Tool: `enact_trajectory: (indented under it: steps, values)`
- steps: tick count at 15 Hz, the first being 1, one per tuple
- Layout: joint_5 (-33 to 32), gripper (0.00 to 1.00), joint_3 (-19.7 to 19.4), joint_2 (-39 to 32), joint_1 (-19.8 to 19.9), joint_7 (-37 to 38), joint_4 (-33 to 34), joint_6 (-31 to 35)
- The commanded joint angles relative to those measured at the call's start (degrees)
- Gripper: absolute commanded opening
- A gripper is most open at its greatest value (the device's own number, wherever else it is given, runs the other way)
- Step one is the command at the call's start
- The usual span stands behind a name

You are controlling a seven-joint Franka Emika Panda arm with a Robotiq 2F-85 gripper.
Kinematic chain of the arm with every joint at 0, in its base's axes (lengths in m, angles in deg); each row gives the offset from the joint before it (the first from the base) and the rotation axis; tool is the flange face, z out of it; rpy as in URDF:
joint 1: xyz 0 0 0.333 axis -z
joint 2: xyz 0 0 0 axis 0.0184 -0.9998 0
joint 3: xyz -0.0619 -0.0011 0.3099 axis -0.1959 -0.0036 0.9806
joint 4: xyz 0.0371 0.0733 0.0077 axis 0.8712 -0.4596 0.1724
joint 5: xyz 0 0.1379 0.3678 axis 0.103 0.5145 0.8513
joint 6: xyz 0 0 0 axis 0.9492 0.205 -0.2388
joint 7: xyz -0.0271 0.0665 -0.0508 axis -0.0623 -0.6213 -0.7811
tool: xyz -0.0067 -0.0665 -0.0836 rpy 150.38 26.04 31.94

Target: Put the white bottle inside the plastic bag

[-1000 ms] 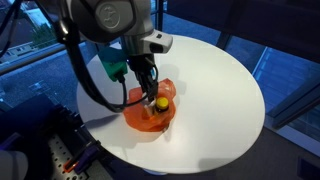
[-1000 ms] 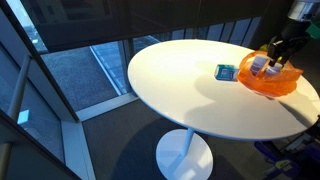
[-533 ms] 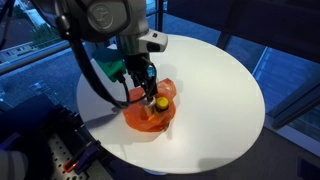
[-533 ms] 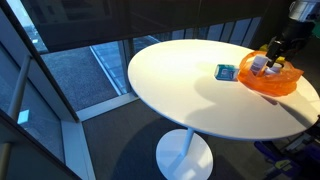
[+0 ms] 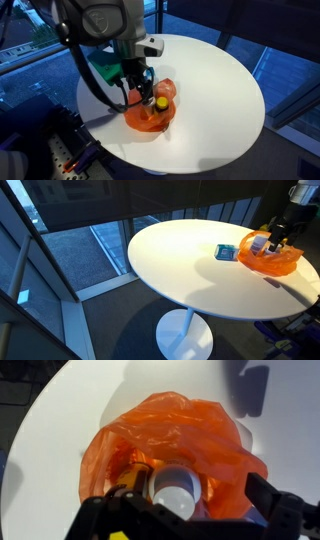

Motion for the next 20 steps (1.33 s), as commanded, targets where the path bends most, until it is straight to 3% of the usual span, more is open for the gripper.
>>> enact_trajectory:
  steps: [1,6,20]
  values:
    - [-2.58,1.00,-0.21,-1.44,-0.29,1.65,0.21,3.67]
    - [-1.09,1.00,-0.33,-3.67,-0.58,0.19,0.26,8.59]
    - [0.96,1.00,-0.02,-5.17,-0.83,-0.78,-1.46,7.82]
